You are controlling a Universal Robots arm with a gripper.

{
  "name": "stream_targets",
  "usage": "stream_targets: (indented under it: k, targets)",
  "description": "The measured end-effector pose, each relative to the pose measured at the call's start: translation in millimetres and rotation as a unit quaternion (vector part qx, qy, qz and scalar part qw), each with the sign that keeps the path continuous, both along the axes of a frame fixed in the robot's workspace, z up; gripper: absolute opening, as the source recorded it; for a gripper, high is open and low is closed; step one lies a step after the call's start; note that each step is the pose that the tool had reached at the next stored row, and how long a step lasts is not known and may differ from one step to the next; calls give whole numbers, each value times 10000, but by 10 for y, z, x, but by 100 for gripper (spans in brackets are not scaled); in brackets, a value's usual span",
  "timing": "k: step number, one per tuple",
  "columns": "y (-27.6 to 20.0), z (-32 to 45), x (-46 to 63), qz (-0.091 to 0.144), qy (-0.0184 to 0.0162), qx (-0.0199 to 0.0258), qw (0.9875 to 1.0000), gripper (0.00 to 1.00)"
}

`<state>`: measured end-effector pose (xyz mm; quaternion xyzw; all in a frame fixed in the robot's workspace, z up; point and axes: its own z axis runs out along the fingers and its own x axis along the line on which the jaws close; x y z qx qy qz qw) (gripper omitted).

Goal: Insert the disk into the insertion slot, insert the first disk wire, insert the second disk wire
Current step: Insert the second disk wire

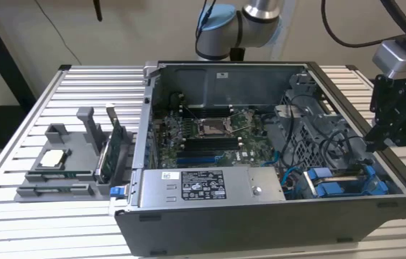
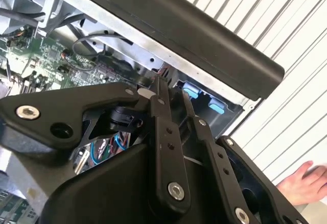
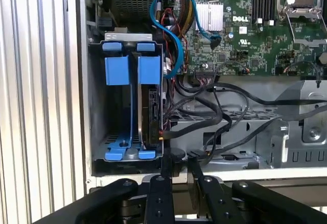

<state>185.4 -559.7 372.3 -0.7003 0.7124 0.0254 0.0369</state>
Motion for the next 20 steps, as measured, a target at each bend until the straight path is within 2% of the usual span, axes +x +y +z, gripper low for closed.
stream_targets:
  k: [5,7,8,13,18,20]
  targets:
    - [0,-24,29,11,149,1,9999,27]
    - [1,-31,31,11,202,1,9998,25]
    - [1,-33,31,11,222,1,9998,18]
    - [-5,-36,32,4,290,2,9996,18]
    - [-6,-35,32,4,315,1,9995,16]
    - [-6,-11,32,4,316,0,9995,16]
